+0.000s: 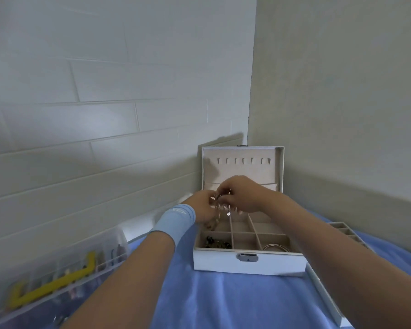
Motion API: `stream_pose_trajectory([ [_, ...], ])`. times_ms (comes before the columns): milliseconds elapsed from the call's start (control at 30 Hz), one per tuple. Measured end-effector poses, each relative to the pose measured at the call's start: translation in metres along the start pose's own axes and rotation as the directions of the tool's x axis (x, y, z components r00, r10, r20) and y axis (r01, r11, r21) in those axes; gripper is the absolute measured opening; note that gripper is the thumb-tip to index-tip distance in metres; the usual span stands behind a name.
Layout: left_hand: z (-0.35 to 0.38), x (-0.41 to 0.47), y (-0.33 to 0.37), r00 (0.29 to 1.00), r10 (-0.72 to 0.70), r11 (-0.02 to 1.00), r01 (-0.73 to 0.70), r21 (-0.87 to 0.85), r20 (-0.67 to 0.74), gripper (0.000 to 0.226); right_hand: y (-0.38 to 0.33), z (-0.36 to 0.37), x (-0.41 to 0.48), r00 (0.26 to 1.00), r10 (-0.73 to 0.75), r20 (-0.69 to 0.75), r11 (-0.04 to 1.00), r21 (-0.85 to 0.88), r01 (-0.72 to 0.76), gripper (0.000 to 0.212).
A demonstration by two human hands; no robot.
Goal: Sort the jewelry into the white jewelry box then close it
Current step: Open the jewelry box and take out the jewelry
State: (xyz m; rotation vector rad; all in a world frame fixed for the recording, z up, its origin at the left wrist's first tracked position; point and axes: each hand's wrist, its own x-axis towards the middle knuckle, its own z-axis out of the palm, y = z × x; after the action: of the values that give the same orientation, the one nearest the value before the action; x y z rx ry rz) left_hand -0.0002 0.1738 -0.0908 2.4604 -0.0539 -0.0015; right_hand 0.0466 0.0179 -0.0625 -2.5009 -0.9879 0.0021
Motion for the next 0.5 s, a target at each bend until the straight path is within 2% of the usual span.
stream_pose_trajectory([
  [133, -0.006, -0.011, 0.011, 0.994, 0.011, 0.992, 0.002, -0.123, 0.105, 0.012, -0.014, -0.024, -0.017, 0.997, -0.015, -0.08, 0.995, 0.092, 0.023, 0.009],
  [267, -0.02, -0.027, 0.028, 1.0, 0.028, 0.961, -0.026, -0.275, 0.003, 0.014, -0.026, -0.045, -0.036, 0.988, 0.01, -0.153, 0.977, 0.214, 0.023, 0.008],
  [367, -0.034, -0.044, 0.043, 0.998, 0.055, 0.961, -0.062, -0.269, -0.032, 0.014, -0.034, -0.059, -0.053, 0.986, 0.02, -0.163, 0.973, 0.231, 0.018, 0.012],
  [500, -0.045, -0.077, 0.065, 0.996, 0.093, 0.98, -0.092, -0.177, -0.004, 0.013, -0.045, -0.07, -0.075, 0.994, 0.022, -0.108, 0.986, 0.166, -0.004, 0.008],
])
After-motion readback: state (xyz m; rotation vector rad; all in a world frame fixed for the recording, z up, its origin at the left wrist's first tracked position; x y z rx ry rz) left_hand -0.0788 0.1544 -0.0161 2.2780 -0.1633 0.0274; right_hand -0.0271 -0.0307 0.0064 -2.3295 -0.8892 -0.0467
